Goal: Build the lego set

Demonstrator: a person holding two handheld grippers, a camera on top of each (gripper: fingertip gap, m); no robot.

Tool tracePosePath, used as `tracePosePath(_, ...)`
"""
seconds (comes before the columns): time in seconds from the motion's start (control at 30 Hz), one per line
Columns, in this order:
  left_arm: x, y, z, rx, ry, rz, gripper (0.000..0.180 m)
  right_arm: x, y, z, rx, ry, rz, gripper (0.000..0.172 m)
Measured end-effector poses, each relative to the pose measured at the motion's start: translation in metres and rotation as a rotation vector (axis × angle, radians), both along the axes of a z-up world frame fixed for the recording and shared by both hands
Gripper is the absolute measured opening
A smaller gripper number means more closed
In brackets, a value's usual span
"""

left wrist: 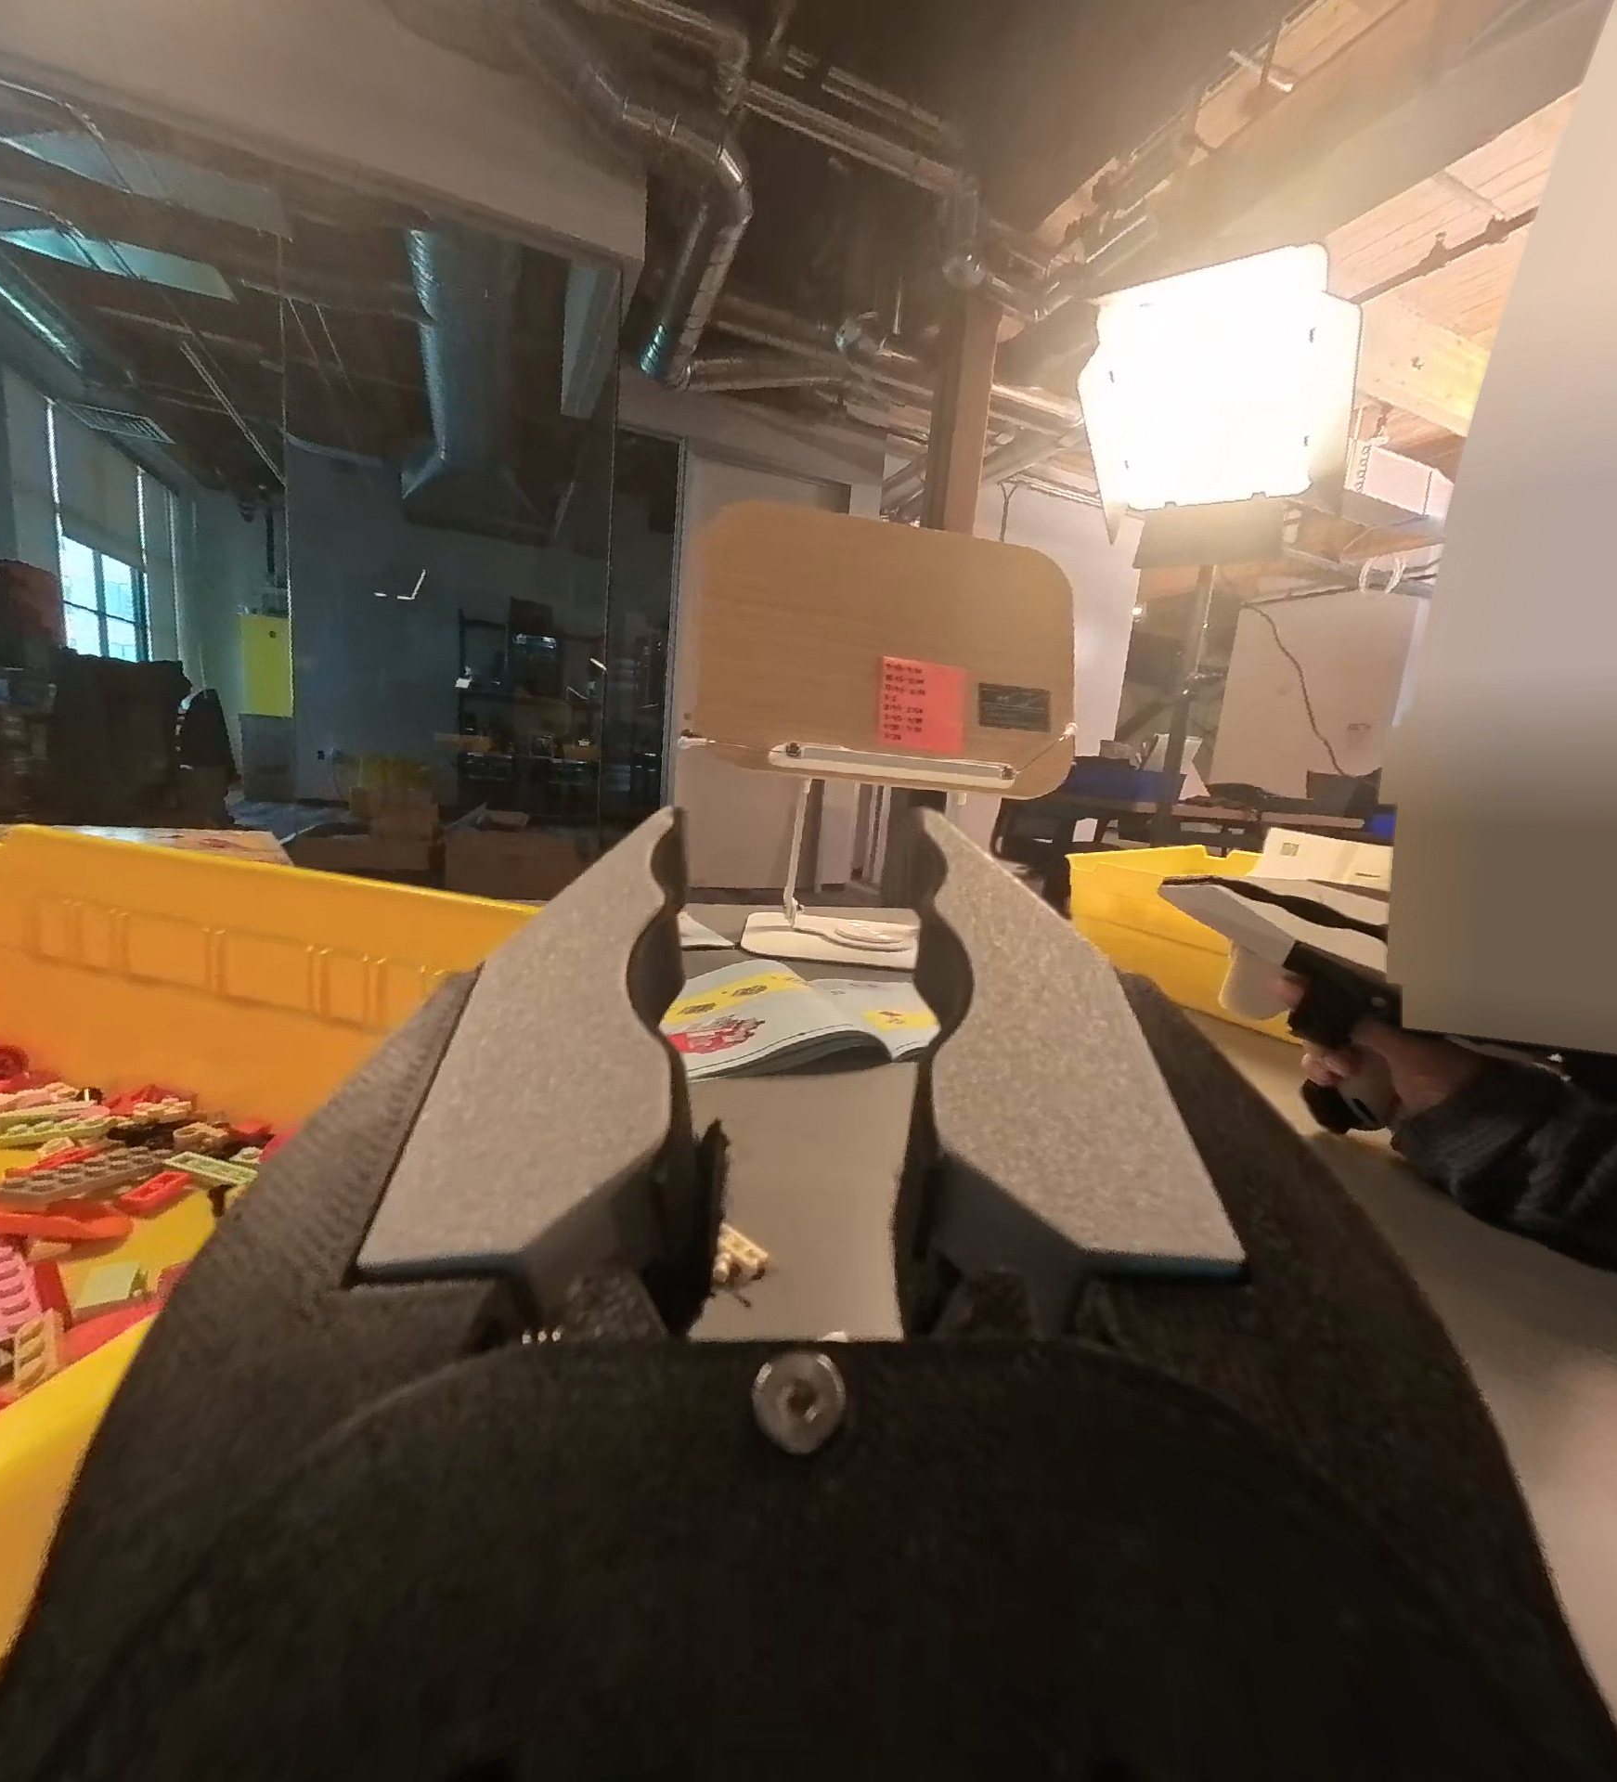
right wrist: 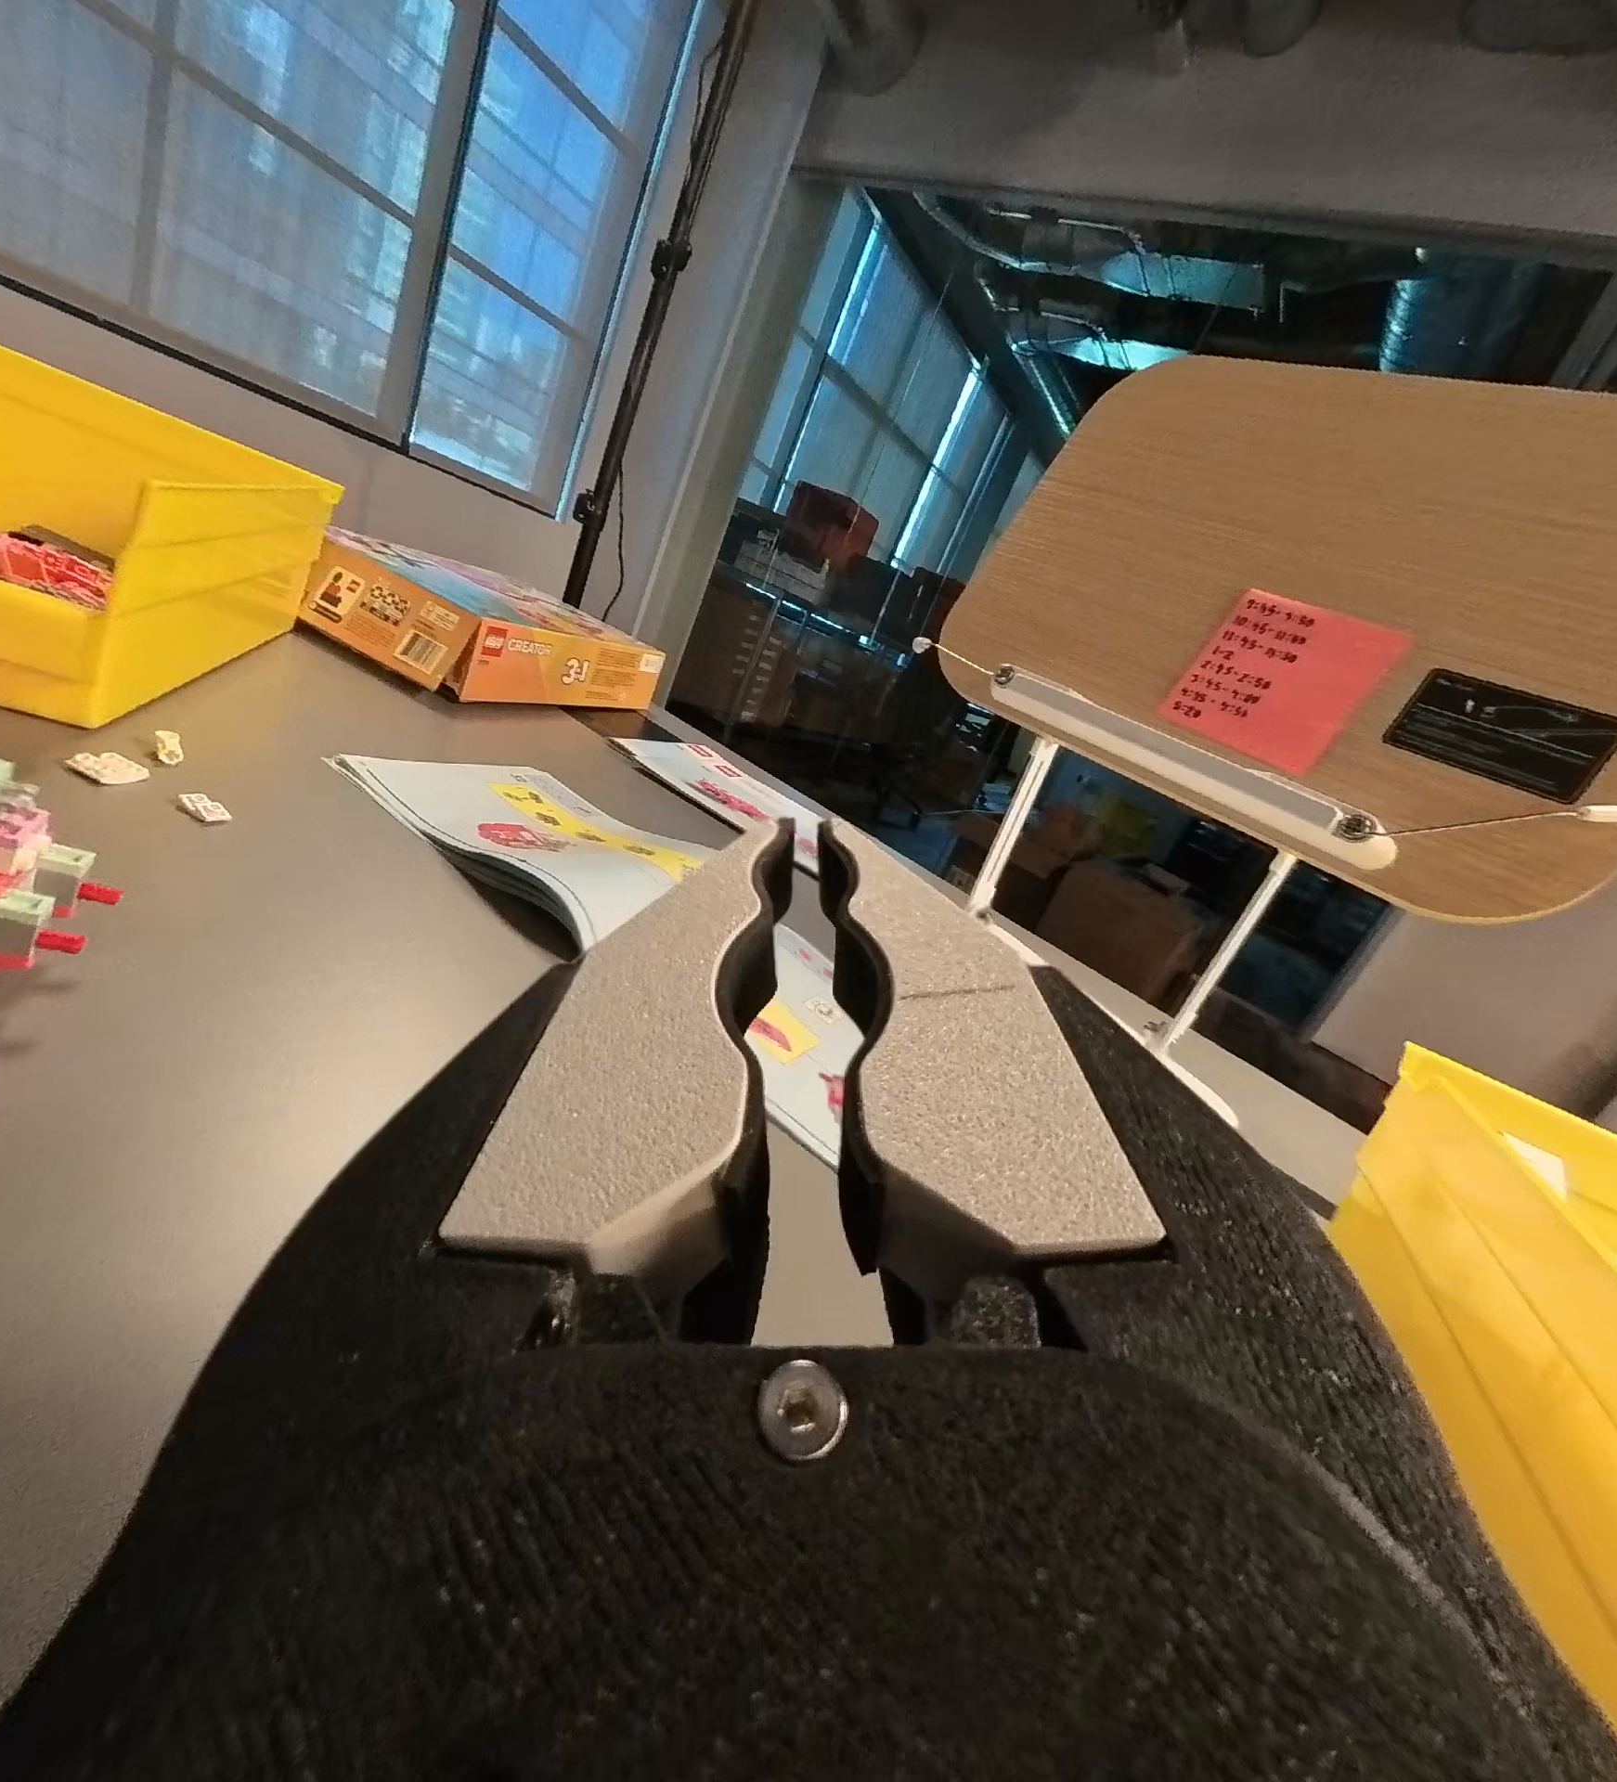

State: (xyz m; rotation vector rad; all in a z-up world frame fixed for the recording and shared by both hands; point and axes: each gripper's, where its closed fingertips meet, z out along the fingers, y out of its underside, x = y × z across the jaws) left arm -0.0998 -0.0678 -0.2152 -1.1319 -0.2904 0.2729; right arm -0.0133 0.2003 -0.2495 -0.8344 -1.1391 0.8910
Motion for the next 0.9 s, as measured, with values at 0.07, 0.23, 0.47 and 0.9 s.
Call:
tracePosePath(0.07, 0.0, -0.004, 0.003, 0.015, -0.017, -0.023, 0.044, 0.001, 0.005, 0.0, -0.005, 0.002, -0.027, 0.003)
tracePosePath(0.23, -0.015, -0.028, 0.053, -0.016, -0.011, -0.041, 0.036, 0.002, 0.016, 0.0, -0.001, 0.002, -0.092, 0.003)
tracePosePath(0.47, -0.138, -0.02, 0.07, -0.65, -0.161, 0.002, 0.043, -0.001, 0.019, -0.002, 0.027, -0.017, -0.125, 0.003)
tracePosePath(0.9, -0.259, -0.003, -0.096, -1.405, -0.667, -0.11, 0.021, -0.001, 0.017, -0.003, 0.048, -0.023, -0.124, 0.003)
